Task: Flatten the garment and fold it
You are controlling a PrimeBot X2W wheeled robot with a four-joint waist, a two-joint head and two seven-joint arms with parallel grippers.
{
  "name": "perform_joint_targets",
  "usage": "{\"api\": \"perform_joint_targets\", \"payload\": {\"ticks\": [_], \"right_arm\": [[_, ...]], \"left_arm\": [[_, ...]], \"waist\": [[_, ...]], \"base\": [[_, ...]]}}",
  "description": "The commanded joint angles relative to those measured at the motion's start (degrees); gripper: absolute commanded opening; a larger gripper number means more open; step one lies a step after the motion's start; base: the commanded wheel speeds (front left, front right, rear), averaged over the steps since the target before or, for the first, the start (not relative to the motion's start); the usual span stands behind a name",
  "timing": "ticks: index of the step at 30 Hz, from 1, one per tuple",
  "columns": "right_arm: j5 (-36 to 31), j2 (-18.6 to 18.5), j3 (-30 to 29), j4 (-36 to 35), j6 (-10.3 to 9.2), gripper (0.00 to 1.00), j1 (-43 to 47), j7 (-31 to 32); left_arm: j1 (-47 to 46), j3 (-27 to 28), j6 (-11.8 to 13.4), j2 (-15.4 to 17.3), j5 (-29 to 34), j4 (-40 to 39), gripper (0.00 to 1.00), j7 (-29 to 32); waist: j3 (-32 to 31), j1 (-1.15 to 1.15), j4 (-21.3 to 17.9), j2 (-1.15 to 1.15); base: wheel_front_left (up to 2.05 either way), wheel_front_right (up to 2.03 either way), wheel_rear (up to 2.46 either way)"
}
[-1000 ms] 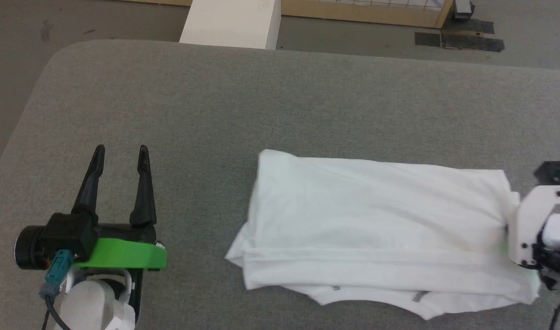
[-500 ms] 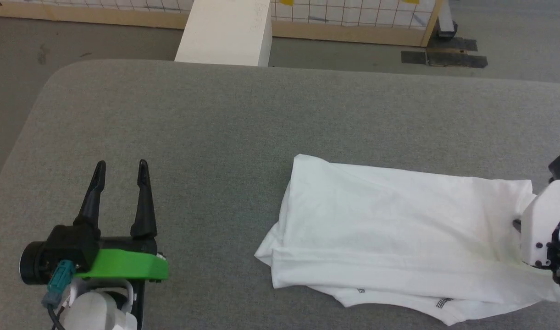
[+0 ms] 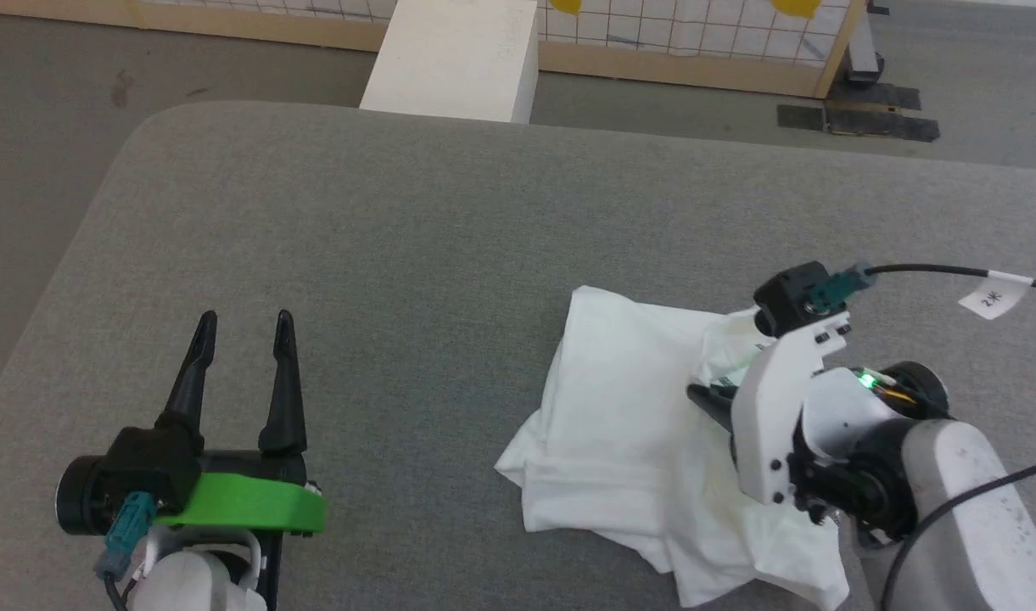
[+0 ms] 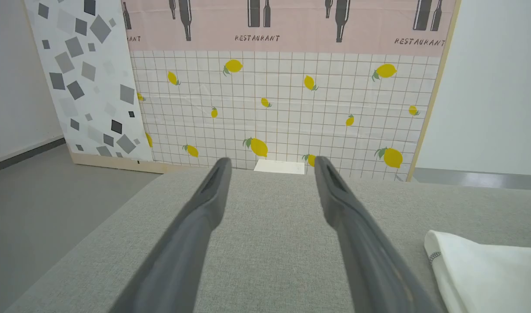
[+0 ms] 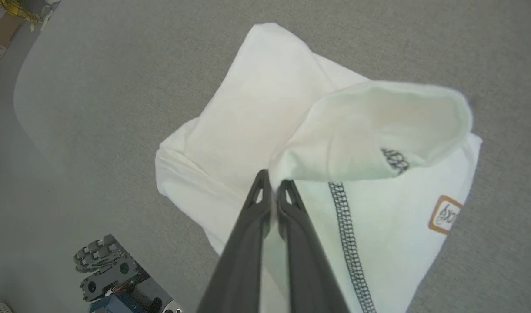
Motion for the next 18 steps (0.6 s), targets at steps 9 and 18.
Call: {"api": "perform_joint_targets", "payload": {"ticks": [9, 18], "right_arm": [[-1.4, 4.5, 2.2, 13.3, -0.09, 0.0, -8.0, -9.5], [-0.2, 4.8, 5.1, 25.9, -0.09, 0.0, -14.8, -17.2]], "left_arm": [[-1.0, -0.5, -1.5, -1.0, 0.6, 1.0, 1.0, -0.2], [-2.0, -0.4, -2.2, -1.8, 0.6, 1.5, 1.0, -0.2]], "waist": [[2.4, 0.0, 5.6, 0.0], [4.3, 0.0, 7.4, 0.0]], "base": [[0.0, 0.0, 0.0], [0.0, 0.0, 0.0]]}}
